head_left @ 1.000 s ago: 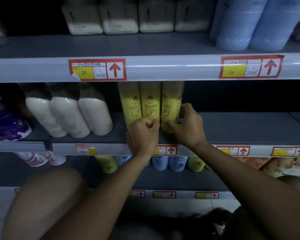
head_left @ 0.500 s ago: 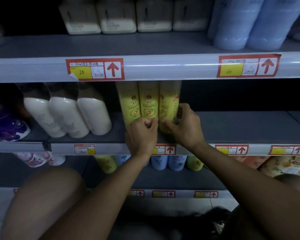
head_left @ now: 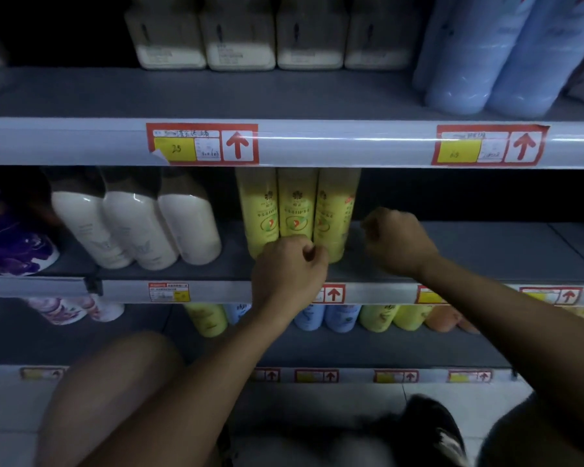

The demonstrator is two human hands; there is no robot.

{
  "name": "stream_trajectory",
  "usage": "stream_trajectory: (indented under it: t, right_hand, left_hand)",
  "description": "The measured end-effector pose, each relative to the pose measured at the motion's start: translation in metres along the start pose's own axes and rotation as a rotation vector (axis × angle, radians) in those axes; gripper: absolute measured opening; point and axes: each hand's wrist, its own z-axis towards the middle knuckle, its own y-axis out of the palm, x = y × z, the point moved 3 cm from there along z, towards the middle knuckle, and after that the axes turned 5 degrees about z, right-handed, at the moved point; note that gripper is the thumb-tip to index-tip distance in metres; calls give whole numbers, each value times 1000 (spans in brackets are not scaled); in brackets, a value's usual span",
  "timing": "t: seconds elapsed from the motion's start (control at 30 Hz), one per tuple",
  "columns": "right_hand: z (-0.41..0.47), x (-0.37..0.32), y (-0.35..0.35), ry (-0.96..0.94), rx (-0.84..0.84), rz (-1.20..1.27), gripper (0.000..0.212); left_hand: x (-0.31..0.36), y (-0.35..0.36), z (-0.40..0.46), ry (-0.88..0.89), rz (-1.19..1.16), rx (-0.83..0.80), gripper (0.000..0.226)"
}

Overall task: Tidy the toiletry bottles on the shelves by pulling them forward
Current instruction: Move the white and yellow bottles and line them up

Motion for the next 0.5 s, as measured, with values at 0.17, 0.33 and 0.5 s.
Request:
stream_trajectory:
  t: [0.17, 0.33, 0.5]
  right_hand:
    - [-6, 2, 7, 0, 9, 37, 17]
    - [-14, 17, 15, -64, 38, 39, 27]
    - [-20, 26, -6, -164, 50, 63, 15]
  left_hand:
    - [22, 7, 3, 76, -32, -15, 50]
    - [51, 28, 13, 113, -19, 30, 41]
    - [72, 44, 18, 102, 13, 51, 25]
